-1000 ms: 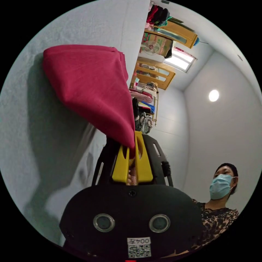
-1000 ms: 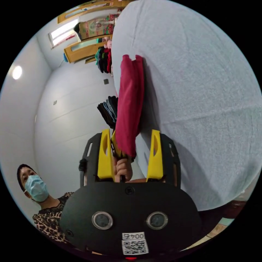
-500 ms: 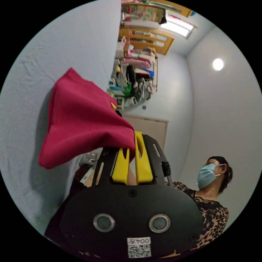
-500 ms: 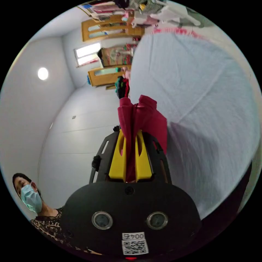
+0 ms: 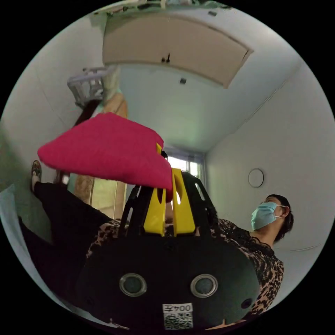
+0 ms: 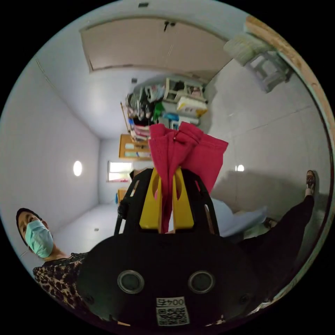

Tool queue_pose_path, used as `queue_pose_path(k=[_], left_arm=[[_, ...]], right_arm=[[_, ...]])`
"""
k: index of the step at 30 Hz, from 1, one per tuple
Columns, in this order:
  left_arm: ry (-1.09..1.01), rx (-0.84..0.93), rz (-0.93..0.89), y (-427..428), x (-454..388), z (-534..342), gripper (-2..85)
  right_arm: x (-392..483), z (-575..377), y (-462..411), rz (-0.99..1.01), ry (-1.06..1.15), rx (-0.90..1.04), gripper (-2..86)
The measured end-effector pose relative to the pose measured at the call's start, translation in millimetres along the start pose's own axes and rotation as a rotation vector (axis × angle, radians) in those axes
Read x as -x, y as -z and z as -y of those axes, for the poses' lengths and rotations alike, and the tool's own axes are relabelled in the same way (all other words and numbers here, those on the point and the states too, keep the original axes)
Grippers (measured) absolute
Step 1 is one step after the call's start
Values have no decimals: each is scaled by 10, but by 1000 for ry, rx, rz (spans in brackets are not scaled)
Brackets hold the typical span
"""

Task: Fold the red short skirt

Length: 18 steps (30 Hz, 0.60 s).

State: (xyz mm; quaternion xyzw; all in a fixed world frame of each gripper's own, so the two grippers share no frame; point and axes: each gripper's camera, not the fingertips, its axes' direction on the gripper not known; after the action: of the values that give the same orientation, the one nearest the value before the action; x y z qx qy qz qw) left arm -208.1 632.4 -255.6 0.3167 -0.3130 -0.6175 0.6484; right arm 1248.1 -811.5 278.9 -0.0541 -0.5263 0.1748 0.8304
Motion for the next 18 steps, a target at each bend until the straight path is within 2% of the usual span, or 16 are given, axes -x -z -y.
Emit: queue_pose_path(k=[5, 11, 18], left_arm=[[52, 338, 43, -1793, 889, 1054, 44], [143, 561, 45, -3715, 1966, 1767, 43], [159, 758, 80, -5180, 2787, 2335, 44]], right_arm=[[-881, -355, 1943, -21, -102, -300, 51], [-1759, -644, 3664, -18, -196, -541, 51], [-2237, -922, 4762, -103, -215, -681, 52]])
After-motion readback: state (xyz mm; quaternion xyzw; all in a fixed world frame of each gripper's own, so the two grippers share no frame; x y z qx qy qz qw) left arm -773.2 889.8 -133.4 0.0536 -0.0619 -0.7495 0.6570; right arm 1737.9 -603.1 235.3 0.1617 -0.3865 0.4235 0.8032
